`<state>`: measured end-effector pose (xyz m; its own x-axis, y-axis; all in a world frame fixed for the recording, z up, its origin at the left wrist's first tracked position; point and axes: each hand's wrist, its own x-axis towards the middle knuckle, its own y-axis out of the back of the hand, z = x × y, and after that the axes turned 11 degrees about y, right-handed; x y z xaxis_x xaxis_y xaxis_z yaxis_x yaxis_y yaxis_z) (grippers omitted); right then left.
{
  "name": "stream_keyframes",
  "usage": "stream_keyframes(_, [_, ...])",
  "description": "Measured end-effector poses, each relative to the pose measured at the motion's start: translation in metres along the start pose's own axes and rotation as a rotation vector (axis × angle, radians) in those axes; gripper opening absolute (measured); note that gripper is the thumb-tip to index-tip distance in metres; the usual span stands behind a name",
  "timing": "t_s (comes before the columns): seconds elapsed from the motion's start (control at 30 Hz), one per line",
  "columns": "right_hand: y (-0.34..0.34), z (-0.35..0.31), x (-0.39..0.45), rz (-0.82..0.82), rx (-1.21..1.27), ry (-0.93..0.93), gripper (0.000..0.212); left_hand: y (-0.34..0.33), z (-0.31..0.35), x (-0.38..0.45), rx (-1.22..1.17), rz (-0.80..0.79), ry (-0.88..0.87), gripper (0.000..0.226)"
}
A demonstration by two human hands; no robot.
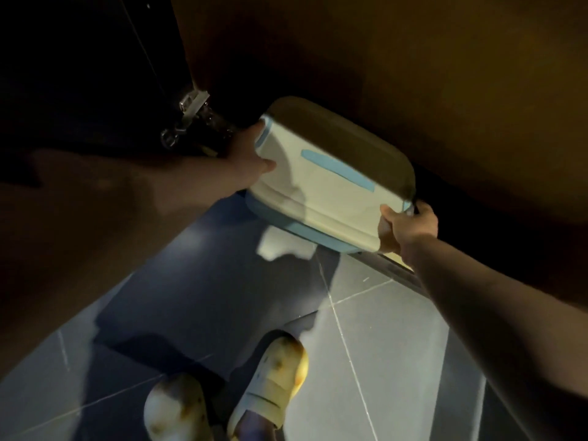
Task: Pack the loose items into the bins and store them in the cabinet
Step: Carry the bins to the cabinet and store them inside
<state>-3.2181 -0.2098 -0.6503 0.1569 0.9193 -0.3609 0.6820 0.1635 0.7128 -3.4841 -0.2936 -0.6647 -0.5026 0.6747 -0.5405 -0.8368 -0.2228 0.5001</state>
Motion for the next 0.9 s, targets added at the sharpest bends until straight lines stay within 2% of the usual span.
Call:
stream_keyframes(0.03, [-0.001,-0.005,-0.003,0.001,-0.147,0.069,0.064,-0.002,0.000,-0.004,0.113,0.046,-0.043,0.076])
stream_keyframes(0.1, [-0.003,-0.009,-0.022,-0.063,-0.433,0.378,0.058,-0.011,-0.004,-0.023,0.353,0.102,-0.222,0.066])
stream_keyframes(0.17, [-0.009,-0.007,-0.045,-0.270,-0.550,0.695,0.056,-0.025,-0.014,-0.043,0.448,0.054,-0.464,0.059])
stream_keyframes(0.23, [-0.014,-0.004,-0.057,-0.444,-0.680,0.815,0.060,-0.032,-0.023,-0.053,0.513,0.015,-0.523,0.055])
stream_keyframes(0.37, [-0.020,-0.006,-0.049,-0.480,-0.836,0.816,0.062,-0.029,-0.015,-0.040,0.557,0.003,-0.487,0.053])
stream_keyframes(0.53, [-0.035,-0.017,-0.031,-0.449,-0.823,0.748,0.062,-0.029,0.008,-0.019,0.661,-0.038,-0.404,0.055])
stream_keyframes(0.8, [-0.036,-0.023,-0.028,-0.447,-0.818,0.702,0.062,-0.032,0.013,-0.013,0.730,-0.018,-0.402,0.057])
stream_keyframes(0.9, [-0.034,-0.030,-0.032,-0.463,-0.783,0.683,0.061,-0.027,0.020,-0.018,0.588,-0.060,-0.344,0.055])
